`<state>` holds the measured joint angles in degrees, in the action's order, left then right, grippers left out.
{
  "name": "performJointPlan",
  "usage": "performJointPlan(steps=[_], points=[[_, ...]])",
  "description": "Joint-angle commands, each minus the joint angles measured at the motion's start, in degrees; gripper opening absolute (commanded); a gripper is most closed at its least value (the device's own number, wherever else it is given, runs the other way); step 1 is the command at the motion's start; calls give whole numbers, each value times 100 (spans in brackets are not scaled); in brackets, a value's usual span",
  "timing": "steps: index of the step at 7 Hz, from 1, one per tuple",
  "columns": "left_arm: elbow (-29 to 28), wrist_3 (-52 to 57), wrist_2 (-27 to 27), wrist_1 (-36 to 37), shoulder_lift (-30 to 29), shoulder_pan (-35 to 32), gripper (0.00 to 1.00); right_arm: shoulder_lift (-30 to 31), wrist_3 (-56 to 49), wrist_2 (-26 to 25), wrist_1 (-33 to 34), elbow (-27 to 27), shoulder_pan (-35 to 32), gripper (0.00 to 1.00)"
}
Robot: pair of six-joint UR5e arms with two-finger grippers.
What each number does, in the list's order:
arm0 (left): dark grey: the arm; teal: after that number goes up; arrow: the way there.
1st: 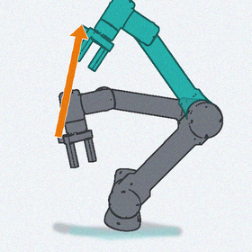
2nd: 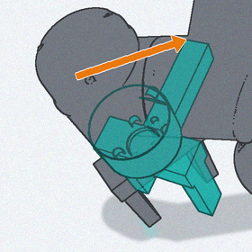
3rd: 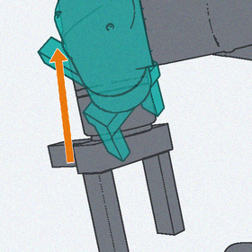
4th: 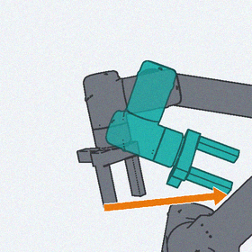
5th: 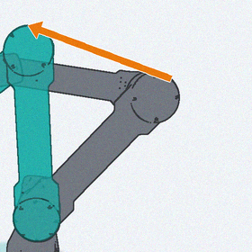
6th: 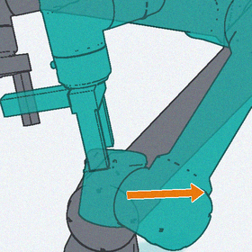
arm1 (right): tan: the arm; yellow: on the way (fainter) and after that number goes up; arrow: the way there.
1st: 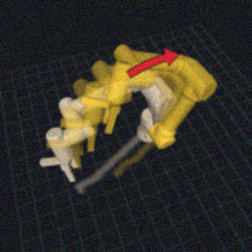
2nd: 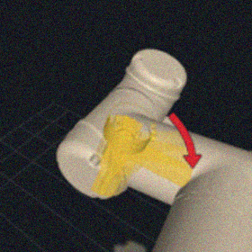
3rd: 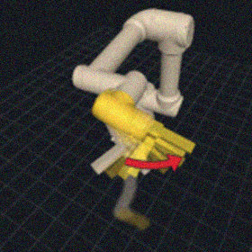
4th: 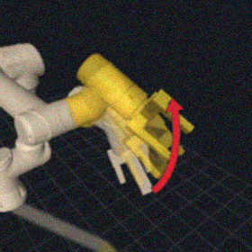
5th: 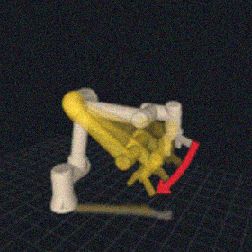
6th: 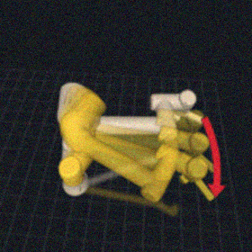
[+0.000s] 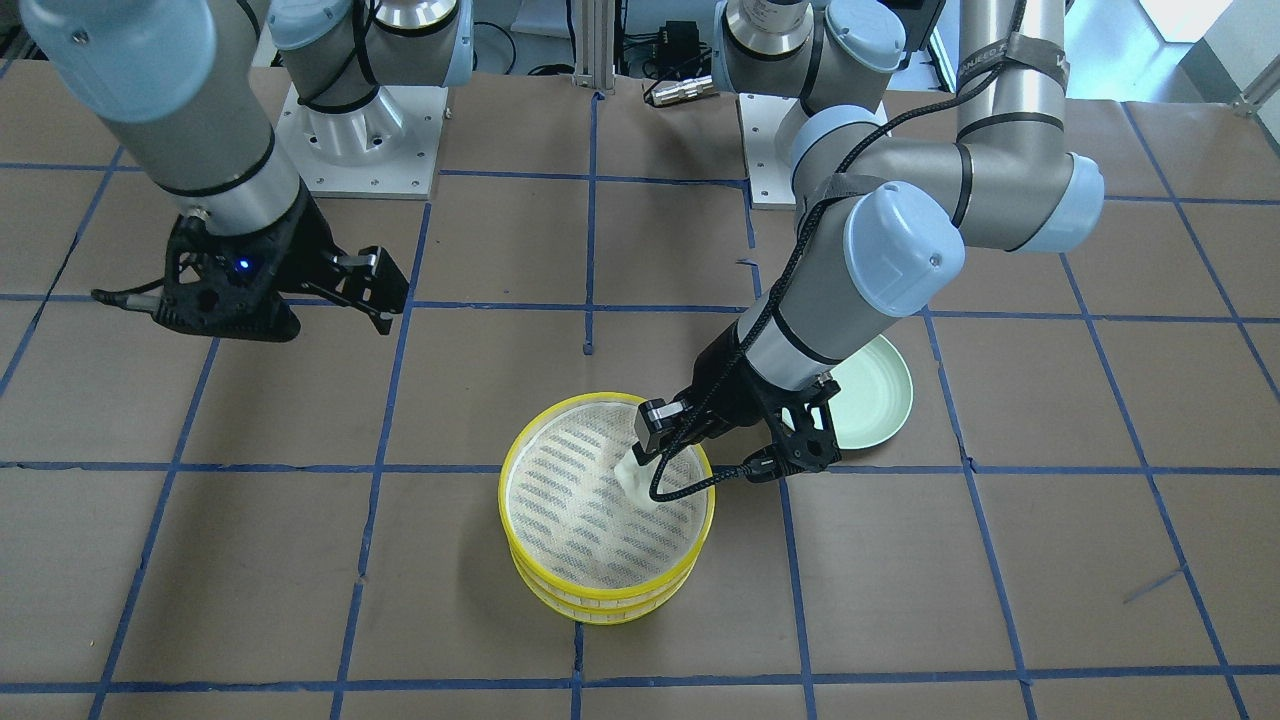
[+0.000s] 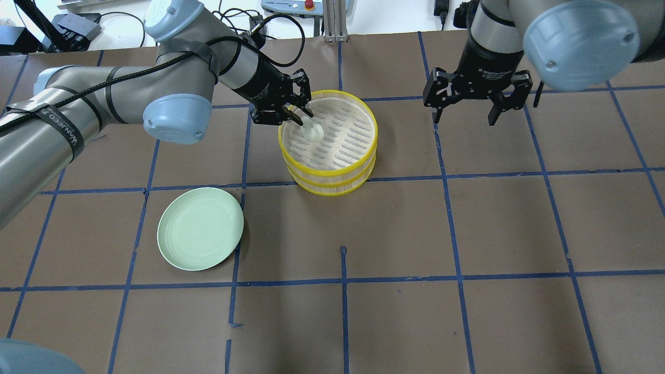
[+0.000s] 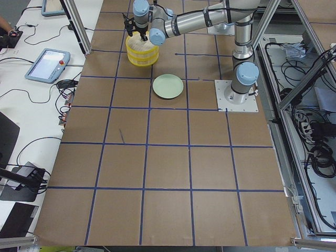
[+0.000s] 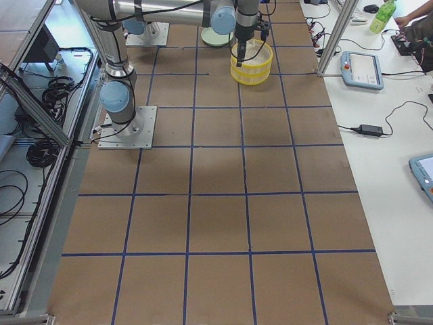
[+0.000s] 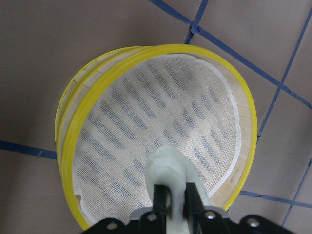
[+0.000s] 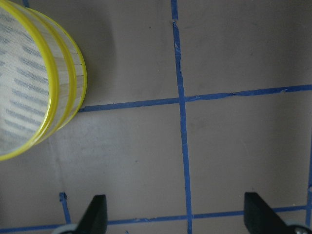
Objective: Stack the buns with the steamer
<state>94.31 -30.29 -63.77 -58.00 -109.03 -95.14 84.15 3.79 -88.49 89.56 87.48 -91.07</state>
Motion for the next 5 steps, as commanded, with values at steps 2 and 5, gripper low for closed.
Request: performJointPlan(steps=[2, 5], points=[[26, 83, -56, -341, 240, -109, 100, 225, -694, -10, -1414, -838, 10, 100], [-734, 1267, -1030, -3013, 1336, 99, 99, 339, -625, -19, -1256, -724, -7, 100]])
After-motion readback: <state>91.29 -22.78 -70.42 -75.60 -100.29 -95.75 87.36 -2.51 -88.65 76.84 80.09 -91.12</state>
